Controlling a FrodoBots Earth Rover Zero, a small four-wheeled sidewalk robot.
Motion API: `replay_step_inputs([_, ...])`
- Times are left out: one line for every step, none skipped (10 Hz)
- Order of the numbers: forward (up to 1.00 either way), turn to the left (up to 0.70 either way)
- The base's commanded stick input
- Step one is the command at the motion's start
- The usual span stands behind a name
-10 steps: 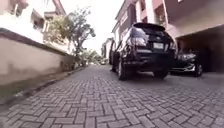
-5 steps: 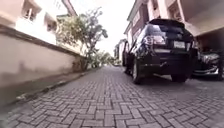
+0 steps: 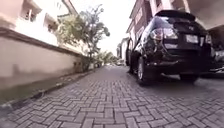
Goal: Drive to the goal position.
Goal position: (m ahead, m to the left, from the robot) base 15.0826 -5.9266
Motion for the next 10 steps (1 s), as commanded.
replay_step_inputs([0.70, 0.00])
replay_step_inputs([0.70, 0.00])
replay_step_inputs([0.70, 0.00])
replay_step_inputs([0.70, 0.00])
replay_step_inputs([0.70, 0.00])
replay_step_inputs([0.70, 0.00])
replay_step_inputs([0.70, 0.00])
replay_step_inputs([0.70, 0.35])
replay_step_inputs([0.70, 0.35])
replay_step_inputs([0.70, 0.35])
